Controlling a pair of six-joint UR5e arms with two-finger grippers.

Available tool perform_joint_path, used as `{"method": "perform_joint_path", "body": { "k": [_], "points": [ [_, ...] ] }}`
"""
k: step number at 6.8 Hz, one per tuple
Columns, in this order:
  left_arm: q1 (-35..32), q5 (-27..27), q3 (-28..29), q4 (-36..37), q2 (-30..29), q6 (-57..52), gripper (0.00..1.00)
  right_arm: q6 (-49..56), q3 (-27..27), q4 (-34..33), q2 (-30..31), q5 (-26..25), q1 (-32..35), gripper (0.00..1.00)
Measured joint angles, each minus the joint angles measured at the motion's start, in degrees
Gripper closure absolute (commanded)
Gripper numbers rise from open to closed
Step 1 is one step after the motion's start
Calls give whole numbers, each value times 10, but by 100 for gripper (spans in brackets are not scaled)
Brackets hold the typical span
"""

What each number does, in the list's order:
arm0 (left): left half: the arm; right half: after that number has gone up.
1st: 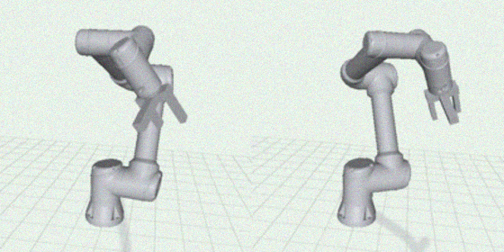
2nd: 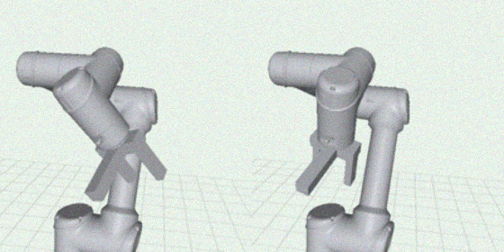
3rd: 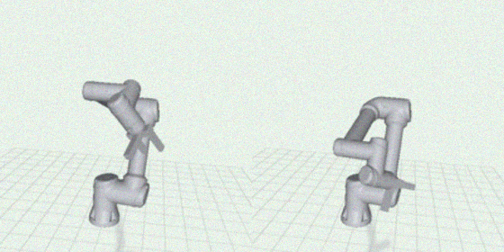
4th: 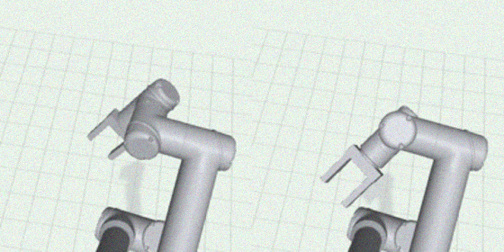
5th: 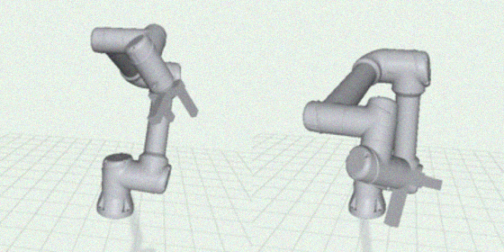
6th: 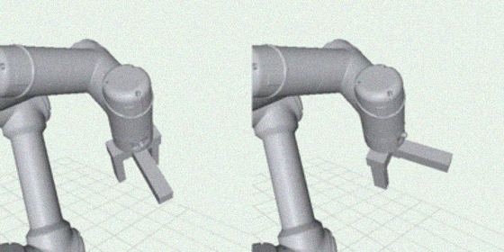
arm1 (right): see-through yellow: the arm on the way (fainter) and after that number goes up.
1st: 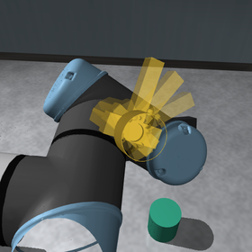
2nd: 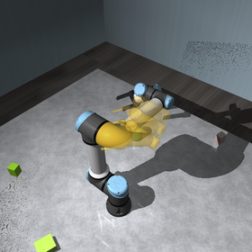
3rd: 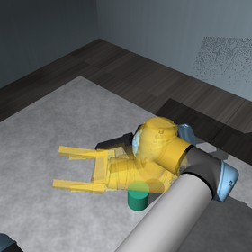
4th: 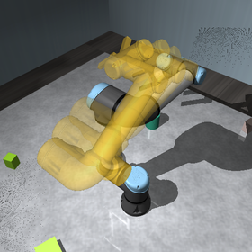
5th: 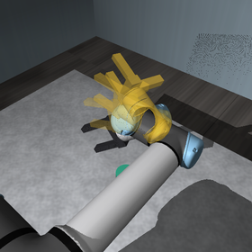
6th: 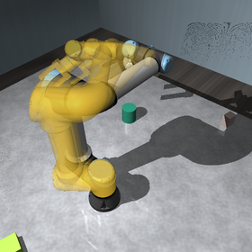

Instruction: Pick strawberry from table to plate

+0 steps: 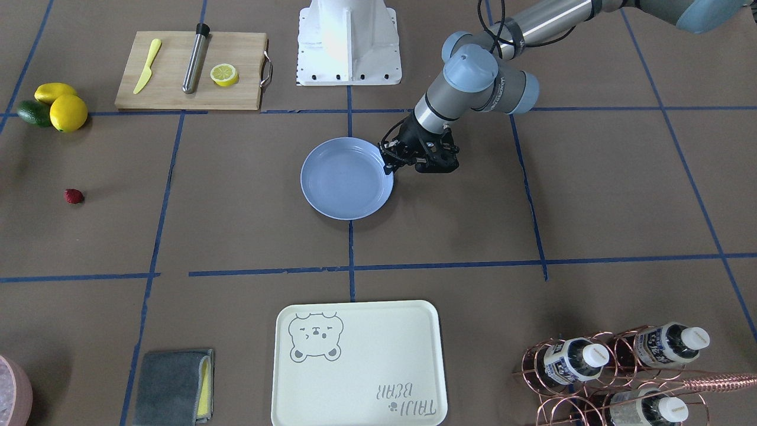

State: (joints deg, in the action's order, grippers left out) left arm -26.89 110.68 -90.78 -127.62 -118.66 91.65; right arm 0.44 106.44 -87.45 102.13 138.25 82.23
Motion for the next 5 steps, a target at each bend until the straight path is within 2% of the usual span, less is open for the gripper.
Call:
{"method": "perform_joint_path", "body": {
  "k": [1,2,5],
  "points": [
    [0,0,-1,1,1,-1,86,0,0,0,0,0,0,0],
    [0,0,-1,2,2,-1,72,0,0,0,0,0,-1,0],
    [0,-1,-3,2,6,-2,56,0,0,0,0,0,-4,0]
  ]
}}
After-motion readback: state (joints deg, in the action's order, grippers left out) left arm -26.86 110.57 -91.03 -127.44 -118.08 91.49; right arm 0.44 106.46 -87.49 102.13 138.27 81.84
